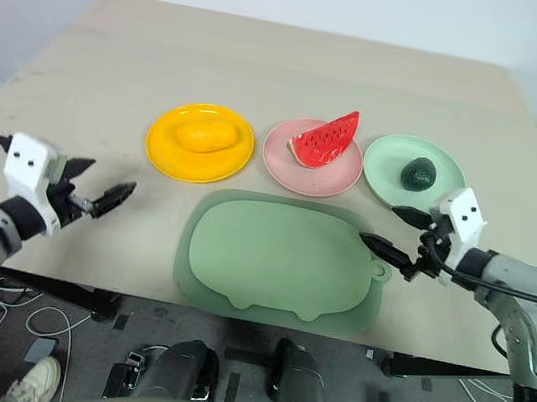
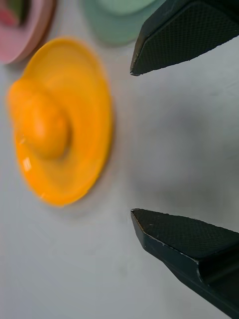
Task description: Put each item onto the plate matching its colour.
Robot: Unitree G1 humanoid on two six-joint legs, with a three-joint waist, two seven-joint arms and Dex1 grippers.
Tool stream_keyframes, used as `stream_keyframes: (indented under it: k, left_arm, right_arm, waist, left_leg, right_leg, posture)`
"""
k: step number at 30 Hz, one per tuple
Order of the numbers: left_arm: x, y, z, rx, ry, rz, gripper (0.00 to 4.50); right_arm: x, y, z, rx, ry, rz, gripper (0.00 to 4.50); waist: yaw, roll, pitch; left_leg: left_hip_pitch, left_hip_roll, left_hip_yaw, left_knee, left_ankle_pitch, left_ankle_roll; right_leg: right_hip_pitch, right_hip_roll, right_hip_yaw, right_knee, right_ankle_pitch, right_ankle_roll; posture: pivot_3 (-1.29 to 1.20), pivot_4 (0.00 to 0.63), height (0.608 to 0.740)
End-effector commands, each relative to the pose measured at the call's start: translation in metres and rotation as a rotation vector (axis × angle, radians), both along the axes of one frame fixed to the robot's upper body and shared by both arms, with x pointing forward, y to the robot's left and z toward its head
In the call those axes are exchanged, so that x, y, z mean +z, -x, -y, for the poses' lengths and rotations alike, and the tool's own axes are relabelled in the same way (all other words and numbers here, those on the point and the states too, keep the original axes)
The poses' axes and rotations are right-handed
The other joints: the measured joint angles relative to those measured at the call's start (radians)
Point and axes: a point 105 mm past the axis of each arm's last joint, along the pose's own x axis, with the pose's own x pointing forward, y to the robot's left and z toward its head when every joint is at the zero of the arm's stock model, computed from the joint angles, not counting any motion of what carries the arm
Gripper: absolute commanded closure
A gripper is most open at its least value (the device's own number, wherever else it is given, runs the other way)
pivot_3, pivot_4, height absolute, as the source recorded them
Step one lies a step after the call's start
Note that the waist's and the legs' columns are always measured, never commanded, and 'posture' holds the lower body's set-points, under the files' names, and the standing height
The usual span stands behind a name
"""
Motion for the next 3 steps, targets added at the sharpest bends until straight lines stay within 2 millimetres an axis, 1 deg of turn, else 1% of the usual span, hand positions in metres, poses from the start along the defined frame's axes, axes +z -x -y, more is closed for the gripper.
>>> stream_keyframes:
  k: [1, 3]
  left_arm:
    - [0.0205, 0.0006, 0.0115, -0.034, 0.031, 0.11, 0.02]
    - [0.0198, -0.0014, 0.0174, -0.046, 0.036, 0.116, 0.02]
  right_arm:
    - [0.0162, -0.0023, 0.0034, -0.005, 0.018, 0.073, 0.0]
    - [0.0166, -0.0033, 0.0011, 0.0, 0.014, 0.077, 0.0]
  waist:
    - [0.001, 0.0, 0.0]
    - [0.002, 0.0, 0.0]
  left_leg:
    - [0.0, 0.0, 0.0, 0.0, 0.0, 0.0]
    - [0.0, 0.0, -0.001, 0.0, 0.0, 0.0]
  right_leg:
    - [0.0, 0.0, 0.0, 0.0, 0.0, 0.0]
    - [0.0, 0.0, 0.0, 0.0, 0.0, 0.0]
  posture:
    - [0.0, 0.15, 0.74]
    - [0.0, 0.15, 0.74]
